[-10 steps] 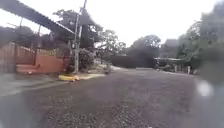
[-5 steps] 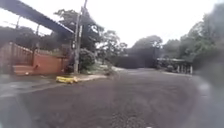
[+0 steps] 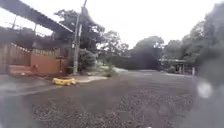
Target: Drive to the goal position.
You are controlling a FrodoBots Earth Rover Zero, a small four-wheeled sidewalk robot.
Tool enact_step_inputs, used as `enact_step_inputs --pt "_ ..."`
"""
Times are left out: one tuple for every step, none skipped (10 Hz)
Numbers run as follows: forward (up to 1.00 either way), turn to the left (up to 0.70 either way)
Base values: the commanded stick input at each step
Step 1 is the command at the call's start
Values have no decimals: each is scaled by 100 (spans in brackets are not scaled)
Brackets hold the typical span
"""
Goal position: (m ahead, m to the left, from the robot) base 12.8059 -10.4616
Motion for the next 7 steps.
enact_step_inputs --pt "70 0" --pt "70 0" --pt "70 0" --pt "70 0" --pt "70 0" --pt "70 0" --pt "70 0"
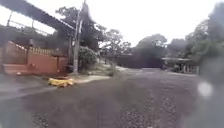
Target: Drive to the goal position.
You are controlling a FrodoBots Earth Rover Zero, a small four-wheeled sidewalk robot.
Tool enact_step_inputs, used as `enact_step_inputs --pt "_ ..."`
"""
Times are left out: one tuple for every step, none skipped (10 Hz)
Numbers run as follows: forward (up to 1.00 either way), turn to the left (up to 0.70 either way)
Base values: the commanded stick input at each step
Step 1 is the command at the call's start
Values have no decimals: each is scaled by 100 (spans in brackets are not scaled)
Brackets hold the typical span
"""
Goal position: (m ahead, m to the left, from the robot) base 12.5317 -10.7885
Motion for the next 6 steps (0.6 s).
enact_step_inputs --pt "70 0" --pt "70 0" --pt "70 0" --pt "70 0" --pt "70 0" --pt "70 0"
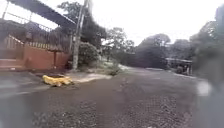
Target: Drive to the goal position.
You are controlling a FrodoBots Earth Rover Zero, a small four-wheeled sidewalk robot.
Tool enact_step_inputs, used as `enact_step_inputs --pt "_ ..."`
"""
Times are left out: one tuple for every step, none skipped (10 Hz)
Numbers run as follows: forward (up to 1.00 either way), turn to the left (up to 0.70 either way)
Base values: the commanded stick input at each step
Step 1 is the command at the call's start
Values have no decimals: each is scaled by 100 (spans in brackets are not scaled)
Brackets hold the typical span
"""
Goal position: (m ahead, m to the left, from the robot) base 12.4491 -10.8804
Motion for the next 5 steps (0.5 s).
enact_step_inputs --pt "70 0" --pt "70 0" --pt "70 -9" --pt "70 -33" --pt "70 -35"
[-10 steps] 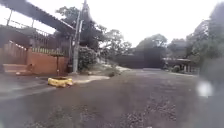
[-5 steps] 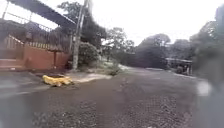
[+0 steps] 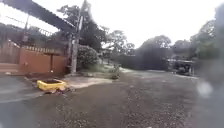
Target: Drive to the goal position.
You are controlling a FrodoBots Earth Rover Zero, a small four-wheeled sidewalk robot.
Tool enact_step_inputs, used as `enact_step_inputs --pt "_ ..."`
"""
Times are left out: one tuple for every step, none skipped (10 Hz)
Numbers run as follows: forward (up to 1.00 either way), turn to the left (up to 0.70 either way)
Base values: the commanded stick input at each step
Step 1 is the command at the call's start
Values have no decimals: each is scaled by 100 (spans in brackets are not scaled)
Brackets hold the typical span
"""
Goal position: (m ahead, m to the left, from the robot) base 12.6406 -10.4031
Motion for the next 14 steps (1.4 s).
enact_step_inputs --pt "70 -35" --pt "62 -41" --pt "50 -50" --pt "50 -50" --pt "50 -50" --pt "50 -50" --pt "50 -50" --pt "50 -50" --pt "50 -50" --pt "50 -50" --pt "50 -50" --pt "50 -50" --pt "50 -50" --pt "50 -50"
